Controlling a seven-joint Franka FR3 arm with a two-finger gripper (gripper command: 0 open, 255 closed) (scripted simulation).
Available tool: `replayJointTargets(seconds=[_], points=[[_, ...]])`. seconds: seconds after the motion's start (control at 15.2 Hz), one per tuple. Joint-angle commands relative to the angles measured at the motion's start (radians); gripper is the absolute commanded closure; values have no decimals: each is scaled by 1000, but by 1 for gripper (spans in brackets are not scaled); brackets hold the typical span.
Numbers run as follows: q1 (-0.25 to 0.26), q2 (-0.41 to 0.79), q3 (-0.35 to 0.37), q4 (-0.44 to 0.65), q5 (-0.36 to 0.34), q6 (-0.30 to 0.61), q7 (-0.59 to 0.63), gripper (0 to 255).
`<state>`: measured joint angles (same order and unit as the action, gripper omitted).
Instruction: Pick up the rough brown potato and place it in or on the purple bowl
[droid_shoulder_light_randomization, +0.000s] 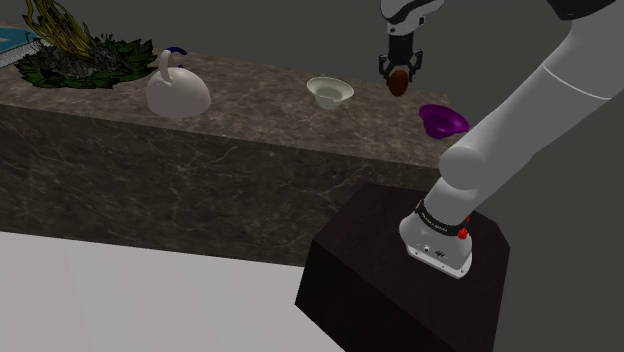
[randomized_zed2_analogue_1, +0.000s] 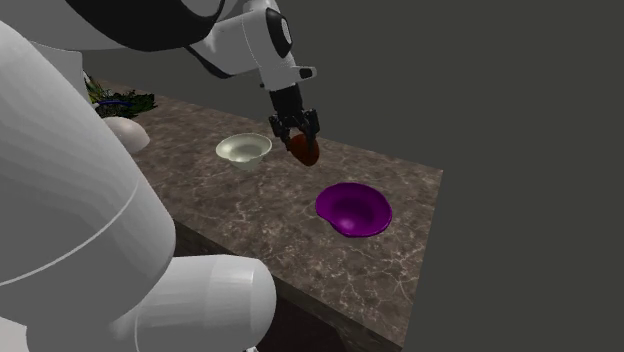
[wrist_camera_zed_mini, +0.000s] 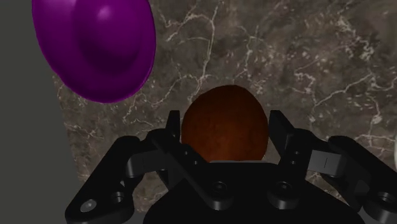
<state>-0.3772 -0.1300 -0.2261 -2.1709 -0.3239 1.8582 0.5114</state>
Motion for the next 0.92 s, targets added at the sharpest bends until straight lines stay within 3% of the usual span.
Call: replayJointTargets(seconds=[0.0,0.4,0.86], points=[[1,-11,2,17,1,-28,-6,255],[3,-30,7,75,4,-102,-22,255],[-63,-225,-57,-108,-79,-82,-108,255]])
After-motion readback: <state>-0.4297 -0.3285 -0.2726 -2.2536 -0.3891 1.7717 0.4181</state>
